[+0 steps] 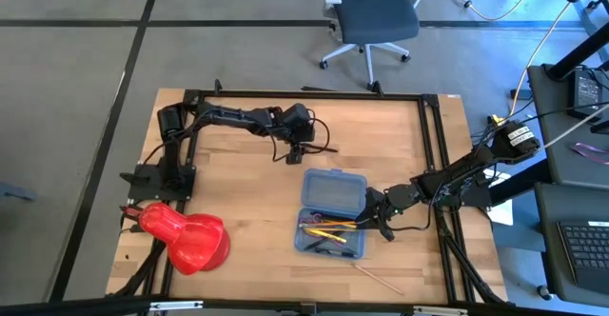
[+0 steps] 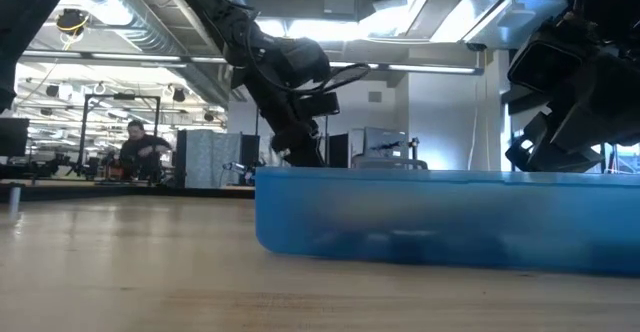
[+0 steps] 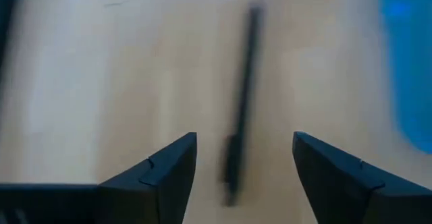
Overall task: Pick & place school supplies into a supply box
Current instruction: Put the top black pen into the blue supply box
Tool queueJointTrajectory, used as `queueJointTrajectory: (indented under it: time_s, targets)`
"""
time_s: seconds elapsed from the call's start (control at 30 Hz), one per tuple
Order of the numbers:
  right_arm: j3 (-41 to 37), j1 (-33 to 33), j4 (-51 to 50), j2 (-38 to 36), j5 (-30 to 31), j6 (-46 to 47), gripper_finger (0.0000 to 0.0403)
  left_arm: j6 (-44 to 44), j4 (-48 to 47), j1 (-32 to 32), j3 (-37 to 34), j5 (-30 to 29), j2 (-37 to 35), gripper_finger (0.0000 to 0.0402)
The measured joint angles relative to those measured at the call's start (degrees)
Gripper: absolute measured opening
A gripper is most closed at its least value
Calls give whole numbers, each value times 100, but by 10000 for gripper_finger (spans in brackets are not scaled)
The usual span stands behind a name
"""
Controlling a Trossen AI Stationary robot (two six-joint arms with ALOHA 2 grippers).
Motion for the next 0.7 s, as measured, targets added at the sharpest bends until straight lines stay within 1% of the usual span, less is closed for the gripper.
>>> queueJointTrajectory:
  time_s: [0.07,0.1,0.13,0.2,0.27,0.37,0.5,0.6,0.7]
  targets:
    - [0,0,0,0,0,-164,124,-85,108,-11,5,-449,28,234]
    - [0,0,0,0,1,-234,124,-121,98,24,7,-455,40,231]
    - [0,-4,0,0,1,-325,124,-154,56,65,7,-356,45,228]
    - [0,-45,0,0,1,-376,124,-226,129,151,8,75,105,220]
    - [0,-109,0,0,1,-341,124,-251,72,240,3,373,148,212]
    - [0,-182,-20,0,4,-326,124,-196,149,334,11,411,179,201]
    - [0,-186,-25,0,1,-328,124,-264,149,452,11,847,309,189]
    - [1,-186,-57,0,1,-328,124,-277,47,448,2,692,504,183]
    - [2,-186,-95,0,1,-328,124,-280,122,451,24,703,596,176]
